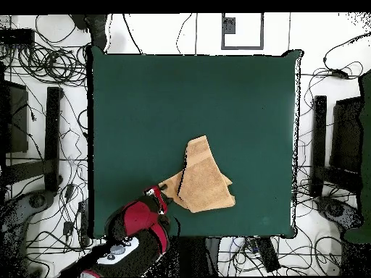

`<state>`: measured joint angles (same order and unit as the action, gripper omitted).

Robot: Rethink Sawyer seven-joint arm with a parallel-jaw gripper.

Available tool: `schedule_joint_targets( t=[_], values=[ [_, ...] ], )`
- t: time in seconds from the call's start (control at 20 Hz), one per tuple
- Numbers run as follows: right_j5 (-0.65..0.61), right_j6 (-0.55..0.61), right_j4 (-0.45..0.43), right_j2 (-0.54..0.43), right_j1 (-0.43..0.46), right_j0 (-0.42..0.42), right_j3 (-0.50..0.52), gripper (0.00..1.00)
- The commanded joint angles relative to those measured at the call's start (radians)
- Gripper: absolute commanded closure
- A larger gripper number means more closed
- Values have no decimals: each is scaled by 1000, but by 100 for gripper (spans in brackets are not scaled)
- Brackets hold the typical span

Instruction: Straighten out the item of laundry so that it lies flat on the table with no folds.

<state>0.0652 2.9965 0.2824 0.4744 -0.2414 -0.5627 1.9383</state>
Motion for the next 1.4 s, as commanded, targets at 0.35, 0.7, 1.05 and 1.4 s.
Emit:
schedule_joint_targets(
  t=[0.35,0.7,1.05,1.4],
  values=[
    [133,182,135,-177,168,-11,-60,0],
    [149,161,128,-184,155,1,-44,100],
    [154,183,158,-181,152,-7,-30,100],
    [152,176,171,-182,149,-12,-26,100]
  ],
)
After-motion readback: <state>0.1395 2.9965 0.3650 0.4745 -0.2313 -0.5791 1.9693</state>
